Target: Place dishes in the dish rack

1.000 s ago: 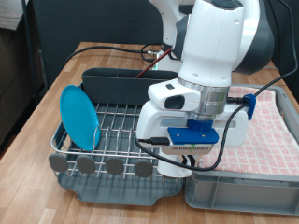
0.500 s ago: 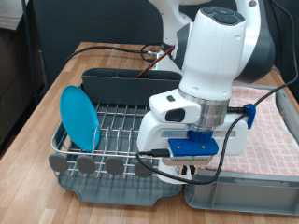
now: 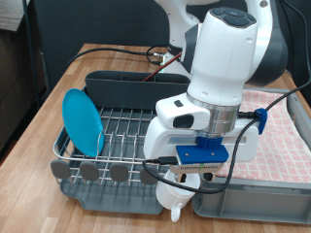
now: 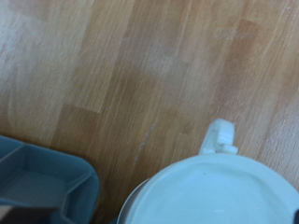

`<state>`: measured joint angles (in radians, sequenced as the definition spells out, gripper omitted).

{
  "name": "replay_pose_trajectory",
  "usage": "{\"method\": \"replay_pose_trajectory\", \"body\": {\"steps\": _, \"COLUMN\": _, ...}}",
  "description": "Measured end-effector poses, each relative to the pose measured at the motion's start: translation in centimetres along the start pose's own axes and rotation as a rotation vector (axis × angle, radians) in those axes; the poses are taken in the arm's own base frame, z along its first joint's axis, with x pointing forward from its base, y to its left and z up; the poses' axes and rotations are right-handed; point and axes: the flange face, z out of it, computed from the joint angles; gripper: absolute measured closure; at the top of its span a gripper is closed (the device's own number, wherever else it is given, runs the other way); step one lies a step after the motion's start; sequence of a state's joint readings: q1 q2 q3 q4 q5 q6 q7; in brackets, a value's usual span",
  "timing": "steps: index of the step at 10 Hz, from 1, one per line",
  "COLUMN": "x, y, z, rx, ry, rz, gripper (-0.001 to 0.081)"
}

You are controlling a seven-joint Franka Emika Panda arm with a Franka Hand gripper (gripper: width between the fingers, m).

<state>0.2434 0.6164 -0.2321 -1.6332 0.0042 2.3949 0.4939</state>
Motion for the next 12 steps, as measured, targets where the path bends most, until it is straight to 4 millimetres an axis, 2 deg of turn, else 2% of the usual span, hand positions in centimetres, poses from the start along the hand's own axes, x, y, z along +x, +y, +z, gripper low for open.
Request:
{"method": "replay_pose_trajectory", "body": {"steps": 1, "x": 0.0, "y": -0.3, "z": -0.4, "rx": -0.002, "ry": -0.040, "rz": -0.017, "gripper": 0.0219}}
{"method": "replay_pose_trajectory", "body": {"steps": 2, "x": 0.2, "y": -0.5, "z": -1.1, "rx": -0.008, "ry": -0.080, "rz": -0.030, "gripper": 0.0219}}
{"method": "replay_pose_trajectory", "body": {"steps": 3, "x": 0.3, "y": -0.6, "z": -1.9, "rx": -0.020, "ry": -0.112, "rz": -0.034, "gripper": 0.0057}}
{"method": "replay_pose_trajectory", "body": {"steps": 4, "x": 0.5, "y": -0.7, "z": -2.8, "rx": -0.030, "ry": -0.135, "rz": -0.035, "gripper": 0.0057}}
{"method": "replay_pose_trajectory", "body": {"steps": 5, "x": 0.5, "y": -0.7, "z": -3.9, "rx": -0.039, "ry": -0.146, "rz": -0.031, "gripper": 0.0013}}
{"method": "replay_pose_trajectory", "body": {"steps": 10, "x": -0.1, "y": -1.3, "z": -11.9, "rx": -0.068, "ry": -0.112, "rz": -0.017, "gripper": 0.0004}}
{"method": "replay_pose_trajectory", "body": {"steps": 12, "x": -0.6, "y": -1.6, "z": -14.3, "rx": -0.073, "ry": -0.106, "rz": -0.013, "gripper": 0.0004}}
